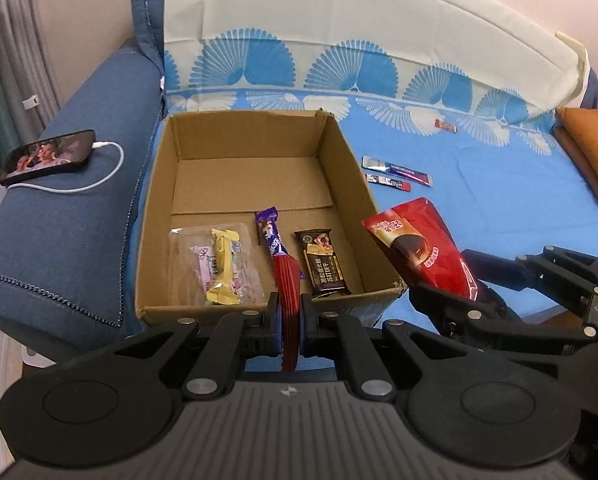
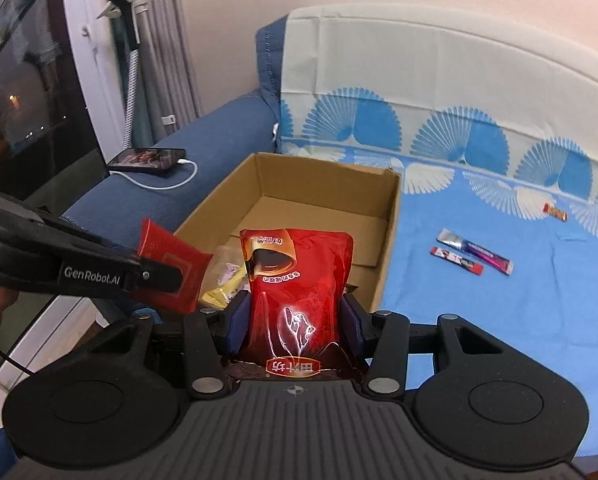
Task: Organize snacks
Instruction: 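Carry the red coffee pouch and small red packet over the box with both tools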
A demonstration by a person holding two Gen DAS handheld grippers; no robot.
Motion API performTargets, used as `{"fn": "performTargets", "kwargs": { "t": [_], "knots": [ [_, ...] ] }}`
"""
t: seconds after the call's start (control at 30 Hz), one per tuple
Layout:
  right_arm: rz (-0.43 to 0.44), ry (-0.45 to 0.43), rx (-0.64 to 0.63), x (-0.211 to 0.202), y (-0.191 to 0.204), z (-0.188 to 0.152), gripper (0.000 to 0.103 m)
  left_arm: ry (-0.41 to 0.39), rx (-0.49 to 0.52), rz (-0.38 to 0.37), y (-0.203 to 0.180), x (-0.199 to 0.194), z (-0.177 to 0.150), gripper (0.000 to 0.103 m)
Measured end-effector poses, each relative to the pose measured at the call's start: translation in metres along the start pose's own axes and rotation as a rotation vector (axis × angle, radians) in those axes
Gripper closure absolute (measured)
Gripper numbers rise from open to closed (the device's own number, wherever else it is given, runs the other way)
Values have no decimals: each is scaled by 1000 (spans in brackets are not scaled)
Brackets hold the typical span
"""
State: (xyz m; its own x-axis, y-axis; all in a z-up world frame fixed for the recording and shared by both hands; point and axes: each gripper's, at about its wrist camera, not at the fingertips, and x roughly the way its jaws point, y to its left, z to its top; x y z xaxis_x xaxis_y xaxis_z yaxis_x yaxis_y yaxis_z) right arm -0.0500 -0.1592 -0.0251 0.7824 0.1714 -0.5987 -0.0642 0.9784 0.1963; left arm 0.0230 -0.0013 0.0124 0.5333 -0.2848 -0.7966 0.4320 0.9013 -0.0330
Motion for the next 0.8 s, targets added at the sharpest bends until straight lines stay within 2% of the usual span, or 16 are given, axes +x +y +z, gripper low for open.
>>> {"fn": "performTargets", "kwargs": {
  "t": [0.27, 0.8],
  "knots": [
    [-8, -1, -42, -8, 13, -1, 52, -20, -22, -10, 4, -8, -3, 95],
    [-11, 20, -47, -1, 11, 1, 52, -23, -32, -7, 4, -4, 2, 95]
  ]
}}
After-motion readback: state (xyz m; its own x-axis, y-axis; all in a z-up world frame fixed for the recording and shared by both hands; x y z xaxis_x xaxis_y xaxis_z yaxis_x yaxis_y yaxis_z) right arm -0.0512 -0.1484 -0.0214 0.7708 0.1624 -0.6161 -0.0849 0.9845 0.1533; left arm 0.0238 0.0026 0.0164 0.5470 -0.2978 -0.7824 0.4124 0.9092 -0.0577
